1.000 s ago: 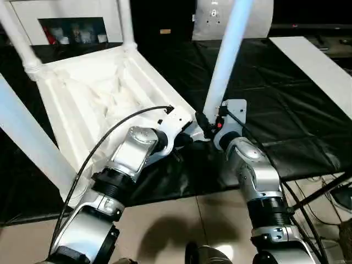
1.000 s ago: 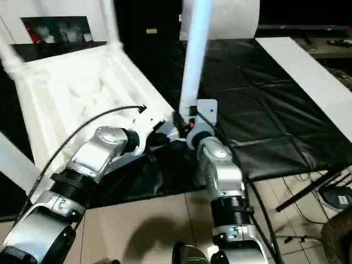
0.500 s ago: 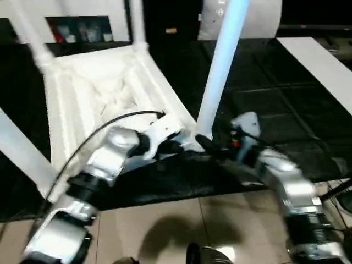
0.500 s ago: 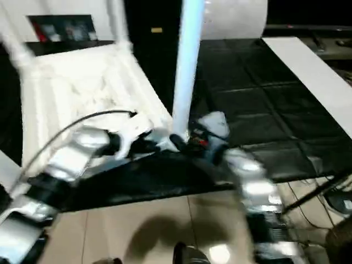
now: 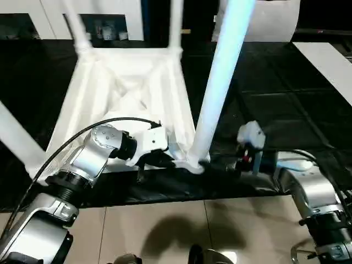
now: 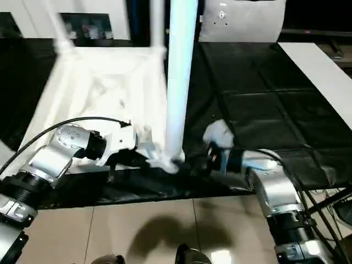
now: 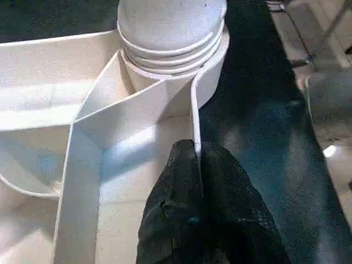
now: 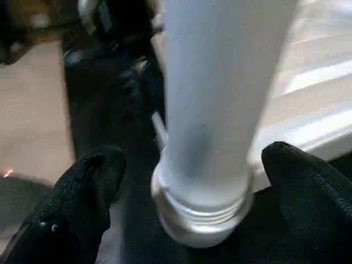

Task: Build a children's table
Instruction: Rotate leg to tighten

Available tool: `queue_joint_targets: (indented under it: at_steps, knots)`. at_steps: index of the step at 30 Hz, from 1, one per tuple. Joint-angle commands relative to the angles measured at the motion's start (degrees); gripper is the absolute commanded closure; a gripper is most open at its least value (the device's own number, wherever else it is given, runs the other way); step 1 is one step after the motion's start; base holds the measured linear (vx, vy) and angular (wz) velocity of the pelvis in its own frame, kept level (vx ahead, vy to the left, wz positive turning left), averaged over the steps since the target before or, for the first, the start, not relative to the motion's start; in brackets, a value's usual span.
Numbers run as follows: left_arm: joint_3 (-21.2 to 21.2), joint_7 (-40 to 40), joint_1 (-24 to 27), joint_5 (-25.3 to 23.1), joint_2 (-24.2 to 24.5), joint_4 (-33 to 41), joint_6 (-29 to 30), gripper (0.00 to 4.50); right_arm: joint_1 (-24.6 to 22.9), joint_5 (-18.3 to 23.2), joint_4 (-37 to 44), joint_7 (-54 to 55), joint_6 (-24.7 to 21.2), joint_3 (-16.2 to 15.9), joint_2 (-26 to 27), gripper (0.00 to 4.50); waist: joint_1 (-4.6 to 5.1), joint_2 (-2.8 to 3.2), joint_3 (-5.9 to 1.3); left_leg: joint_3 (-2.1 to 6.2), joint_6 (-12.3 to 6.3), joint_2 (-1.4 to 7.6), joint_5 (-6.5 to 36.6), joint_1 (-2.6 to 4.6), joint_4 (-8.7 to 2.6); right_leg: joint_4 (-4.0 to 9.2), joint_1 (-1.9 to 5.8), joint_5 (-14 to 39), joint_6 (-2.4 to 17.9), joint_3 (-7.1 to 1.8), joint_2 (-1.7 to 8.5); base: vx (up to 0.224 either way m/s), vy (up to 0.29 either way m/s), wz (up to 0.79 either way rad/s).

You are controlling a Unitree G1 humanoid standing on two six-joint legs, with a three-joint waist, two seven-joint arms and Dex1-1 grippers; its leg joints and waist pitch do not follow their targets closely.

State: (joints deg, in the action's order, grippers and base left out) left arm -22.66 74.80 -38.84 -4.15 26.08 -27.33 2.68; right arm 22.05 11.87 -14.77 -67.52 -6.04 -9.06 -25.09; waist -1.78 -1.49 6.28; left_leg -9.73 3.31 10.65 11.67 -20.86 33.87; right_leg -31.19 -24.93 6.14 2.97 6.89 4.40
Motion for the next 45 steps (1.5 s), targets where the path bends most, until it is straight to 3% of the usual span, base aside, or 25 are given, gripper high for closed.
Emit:
queue_joint_targets:
  at_steps: [1, 6, 7, 12, 28, 42, 45]
  knots:
    - [-4.6, 3.2, 0.4, -2.1, -0.5, -0.4, -1.4, 4.50, 1.0, -0.2, -0.5, -2.1, 0.4, -0.8, -0.7, 0.22, 0.42, 0.10, -4.19, 0.36, -6.83, 2.68, 6.8, 0.44, -3.83, 2.70, 4.44, 19.5, 10.4, -3.54, 4.16, 0.000, 0.000, 0.00]
    - [-5.1, 4.2, 0.0, -2.0, -0.8, -0.8, -2.5, 4.50, 2.7, -0.3, -2.6, -3.9, 0.8, -1.9, -0.8, 0.52, 0.20, 0.21, -4.42, 0.33, -6.87, 2.74, 5.3, 0.45, -3.73, 2.37, 4.42, 17.5, 10.7, -3.56, 4.09, 0.000, 0.000, 0.00]
    - [-5.2, 4.3, -0.1, -2.1, -0.8, -0.9, -2.7, 4.50, 3.2, -0.6, -3.4, -4.1, 1.3, -2.0, -0.9, 0.66, 0.29, -0.06, -4.39, 0.26, -7.02, 2.73, 5.1, 0.44, -3.72, 2.36, 4.38, 17.2, 10.7, -3.59, 4.04, 0.000, 0.000, 0.00]
    - [-5.2, 4.5, -0.6, -2.4, -1.0, -1.8, -3.8, 4.50, 4.6, -0.9, -5.7, -6.3, 2.6, -2.9, -1.3, 1.10, 0.15, -0.10, -4.52, 0.27, -7.63, 2.72, 4.2, 0.33, -3.60, 2.13, 4.49, 16.7, 11.0, -3.54, 4.10, 0.000, 0.000, 0.00]
    - [-5.1, 4.8, -0.4, -3.0, -0.5, -2.7, -5.3, 4.50, 6.2, -1.7, -9.7, -8.6, 5.3, -4.2, -0.6, 2.36, -0.05, -0.32, -4.60, 0.17, -7.44, 2.69, 4.3, 0.32, -3.51, 2.30, 4.43, 19.1, 10.0, -3.46, 4.15, 0.000, 0.000, 0.00]
    - [-4.9, 4.0, 0.2, -3.2, -0.7, -2.8, -5.3, 4.50, 5.4, -2.0, -9.3, -7.4, 7.4, -4.2, 0.0, 2.48, -0.06, -0.35, -4.77, 0.14, -7.80, 2.67, 3.6, 0.26, -3.42, 2.10, 4.51, 17.7, 10.5, -3.46, 4.09, 0.000, 0.000, 0.00]
    - [-4.8, 4.0, 0.4, -3.2, -0.5, -2.7, -5.2, 4.50, 5.6, -1.1, -9.1, -6.8, 7.6, -3.4, 0.6, 2.48, -0.15, 0.02, -4.75, 0.18, -7.70, 2.69, 3.8, 0.27, -3.44, 2.15, 4.51, 18.0, 10.5, -3.40, 4.08, 0.000, 0.000, 0.00]
